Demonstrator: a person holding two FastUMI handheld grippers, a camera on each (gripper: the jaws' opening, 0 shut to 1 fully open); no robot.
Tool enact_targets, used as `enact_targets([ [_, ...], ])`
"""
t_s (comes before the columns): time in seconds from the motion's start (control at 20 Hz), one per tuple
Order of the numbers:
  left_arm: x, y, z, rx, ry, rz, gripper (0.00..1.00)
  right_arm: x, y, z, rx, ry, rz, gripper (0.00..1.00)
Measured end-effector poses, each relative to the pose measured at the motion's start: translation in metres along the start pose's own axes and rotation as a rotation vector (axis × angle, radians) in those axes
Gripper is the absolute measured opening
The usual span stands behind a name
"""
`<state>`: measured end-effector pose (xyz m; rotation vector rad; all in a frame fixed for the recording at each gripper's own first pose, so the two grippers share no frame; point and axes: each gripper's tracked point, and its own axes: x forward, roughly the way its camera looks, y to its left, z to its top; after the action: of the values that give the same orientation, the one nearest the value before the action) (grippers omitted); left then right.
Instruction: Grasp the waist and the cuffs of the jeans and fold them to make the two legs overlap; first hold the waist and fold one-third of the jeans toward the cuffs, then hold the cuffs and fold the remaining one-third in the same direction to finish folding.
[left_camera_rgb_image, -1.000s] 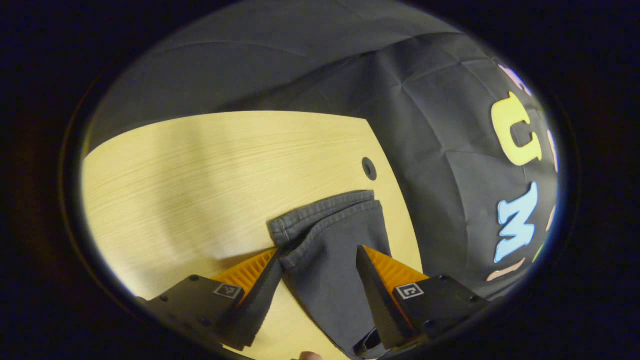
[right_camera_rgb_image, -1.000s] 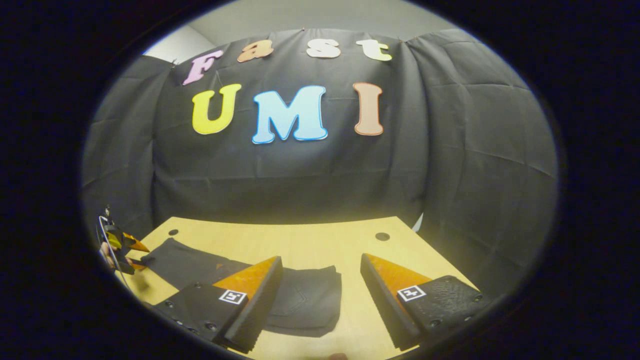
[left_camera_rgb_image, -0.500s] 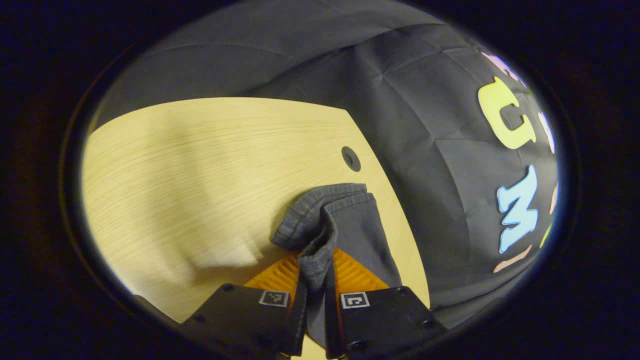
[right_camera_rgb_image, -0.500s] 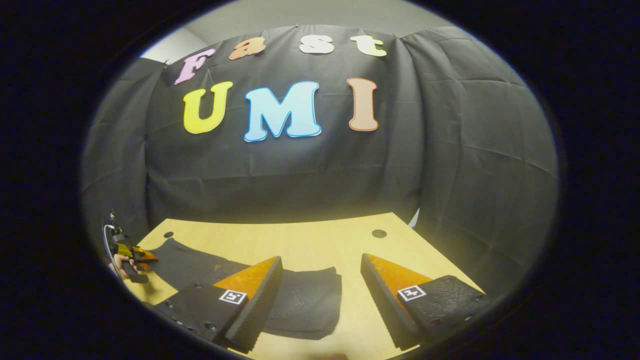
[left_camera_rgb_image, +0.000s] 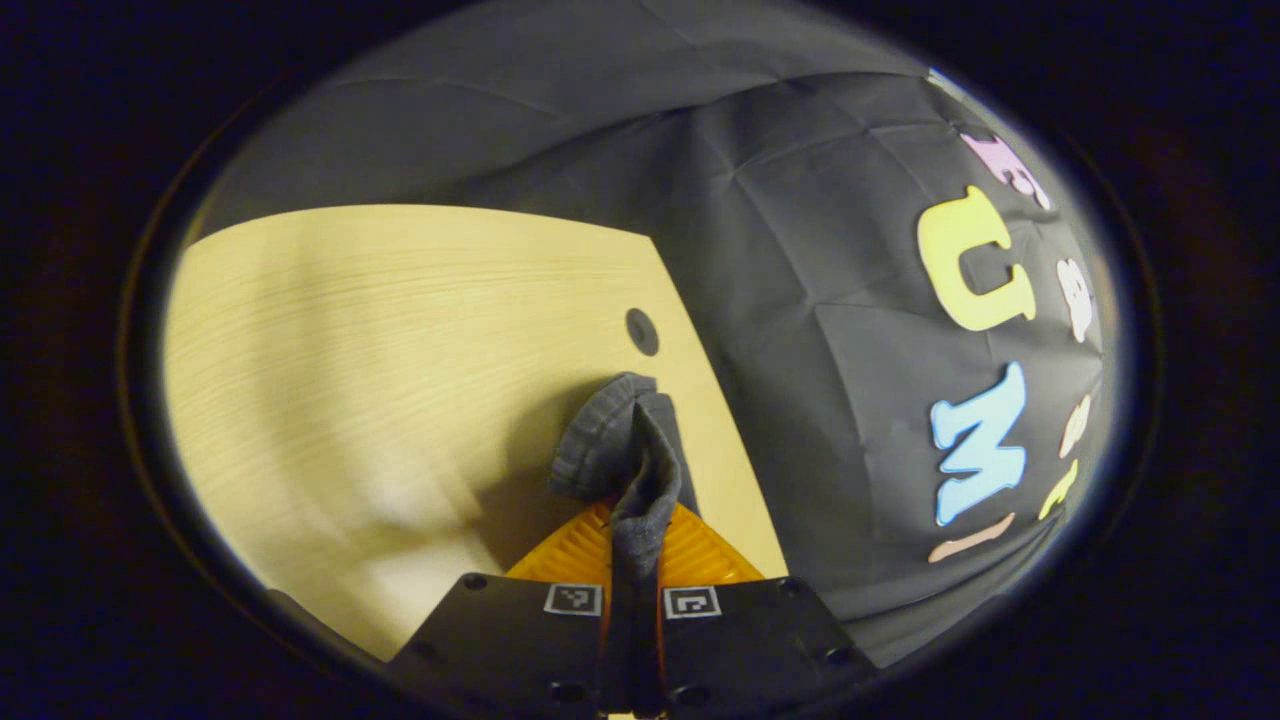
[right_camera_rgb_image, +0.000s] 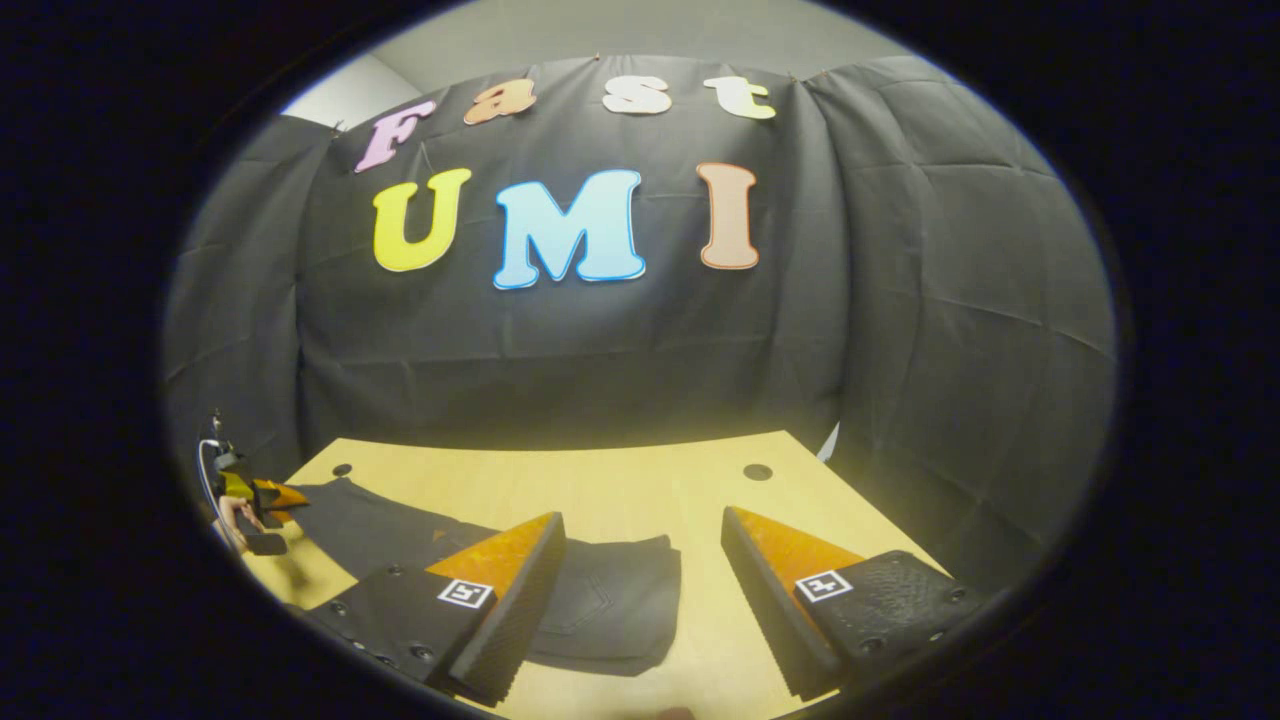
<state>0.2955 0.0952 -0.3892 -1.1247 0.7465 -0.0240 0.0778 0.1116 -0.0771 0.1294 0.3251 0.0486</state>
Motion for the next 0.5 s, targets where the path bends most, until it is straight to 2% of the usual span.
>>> enact_targets([
  [0.25,-0.041,-0.082,-0.025,0.019,-0.008,-0.15,0.09,-0.005,0.009,0.008,-0.003,-0.038,0.055,0.93],
  [0.35,-0.062,-0.119,-0.046,0.058,-0.006,-0.2,0.08,-0.006,0.015,0.013,-0.009,-0.053,0.101,0.96],
  [0.5,-0.092,-0.171,-0.093,0.136,0.011,-0.261,0.08,-0.005,0.019,0.02,-0.013,-0.071,0.16,0.93],
])
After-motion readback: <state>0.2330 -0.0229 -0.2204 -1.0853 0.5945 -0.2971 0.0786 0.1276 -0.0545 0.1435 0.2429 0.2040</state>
